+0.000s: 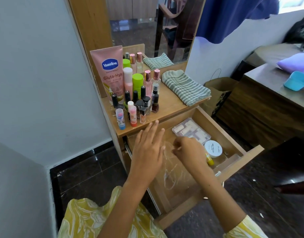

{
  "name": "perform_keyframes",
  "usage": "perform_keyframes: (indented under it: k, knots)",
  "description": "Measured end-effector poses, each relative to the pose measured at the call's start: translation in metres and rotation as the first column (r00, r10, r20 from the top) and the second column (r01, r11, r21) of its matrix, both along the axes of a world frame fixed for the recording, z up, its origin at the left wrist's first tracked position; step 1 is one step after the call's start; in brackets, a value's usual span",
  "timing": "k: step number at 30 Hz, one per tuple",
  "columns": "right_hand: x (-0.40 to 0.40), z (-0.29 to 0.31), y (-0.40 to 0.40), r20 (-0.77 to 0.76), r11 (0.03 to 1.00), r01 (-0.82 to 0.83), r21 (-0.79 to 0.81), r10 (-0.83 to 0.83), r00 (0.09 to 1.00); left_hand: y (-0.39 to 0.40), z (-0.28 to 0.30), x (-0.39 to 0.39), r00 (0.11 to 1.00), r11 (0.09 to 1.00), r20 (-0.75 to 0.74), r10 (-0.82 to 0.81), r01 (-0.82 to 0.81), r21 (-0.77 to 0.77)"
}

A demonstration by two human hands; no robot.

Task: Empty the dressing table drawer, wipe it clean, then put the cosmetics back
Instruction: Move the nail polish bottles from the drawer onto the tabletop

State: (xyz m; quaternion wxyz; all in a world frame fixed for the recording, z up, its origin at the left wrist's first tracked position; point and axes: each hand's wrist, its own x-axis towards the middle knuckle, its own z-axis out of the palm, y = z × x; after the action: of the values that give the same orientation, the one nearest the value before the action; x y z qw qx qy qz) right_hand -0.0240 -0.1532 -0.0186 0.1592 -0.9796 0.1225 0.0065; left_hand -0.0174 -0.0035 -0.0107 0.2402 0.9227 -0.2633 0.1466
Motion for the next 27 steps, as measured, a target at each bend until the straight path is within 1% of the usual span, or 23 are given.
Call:
perform_keyframes:
  k: [2, 4, 5, 9, 13, 16, 17, 19, 21, 23, 25, 27]
  knots:
    - [-0.008, 0.003, -0.027, -0.122, 0.981, 0.132, -0.139, -0.149, 0.981, -0.004, 0.0, 0.005, 1.0, 0.988, 0.003, -0.008, 0.008, 0.157]
    - [-0.014, 0.004, -0.047, -0.205, 0.942, 0.191, -0.277, -0.252, 0.946, -0.005, -0.001, 0.008, 1.0, 0.97, -0.004, 0.028, -0.026, 0.241]
    - [-0.015, 0.003, -0.053, -0.236, 0.929, 0.196, -0.315, -0.276, 0.932, -0.005, -0.001, 0.009, 0.999, 0.964, -0.01, 0.047, -0.043, 0.264]
    - [-0.008, -0.003, -0.064, -0.288, 0.905, 0.178, -0.387, -0.302, 0.909, -0.004, -0.003, 0.013, 0.993, 0.949, -0.055, 0.103, -0.082, 0.304]
    - [0.0, -0.006, -0.06, -0.295, 0.901, 0.126, -0.414, -0.264, 0.918, -0.005, -0.002, 0.015, 0.983, 0.94, -0.099, 0.155, -0.116, 0.321]
    - [0.002, -0.009, -0.054, -0.296, 0.899, 0.074, -0.431, -0.218, 0.93, -0.006, -0.004, 0.014, 0.979, 0.939, -0.123, 0.164, -0.117, 0.322]
    - [0.002, -0.009, -0.052, -0.284, 0.908, 0.076, -0.412, -0.207, 0.936, -0.006, -0.004, 0.013, 0.977, 0.939, -0.131, 0.166, -0.116, 0.324]
    - [0.001, -0.007, -0.049, -0.264, 0.942, 0.097, -0.321, -0.188, 0.946, -0.007, -0.006, 0.013, 0.974, 0.939, -0.142, 0.174, -0.121, 0.323]
    - [0.003, 0.0, -0.045, -0.26, 0.978, 0.116, -0.172, -0.159, 0.953, -0.007, -0.007, 0.013, 0.973, 0.937, -0.141, 0.182, -0.128, 0.324]
    - [0.007, 0.011, -0.04, -0.204, 0.992, 0.122, 0.029, -0.113, 0.972, -0.006, -0.008, 0.013, 0.973, 0.934, -0.139, 0.186, -0.131, 0.332]
    - [0.014, 0.028, -0.032, -0.043, 0.966, 0.083, 0.244, -0.075, 0.996, -0.005, -0.009, 0.014, 0.973, 0.929, -0.132, 0.191, -0.136, 0.343]
    - [0.023, 0.045, -0.021, 0.179, 0.91, -0.002, 0.414, -0.079, 0.981, -0.006, -0.01, 0.014, 0.971, 0.928, -0.135, 0.199, -0.142, 0.344]
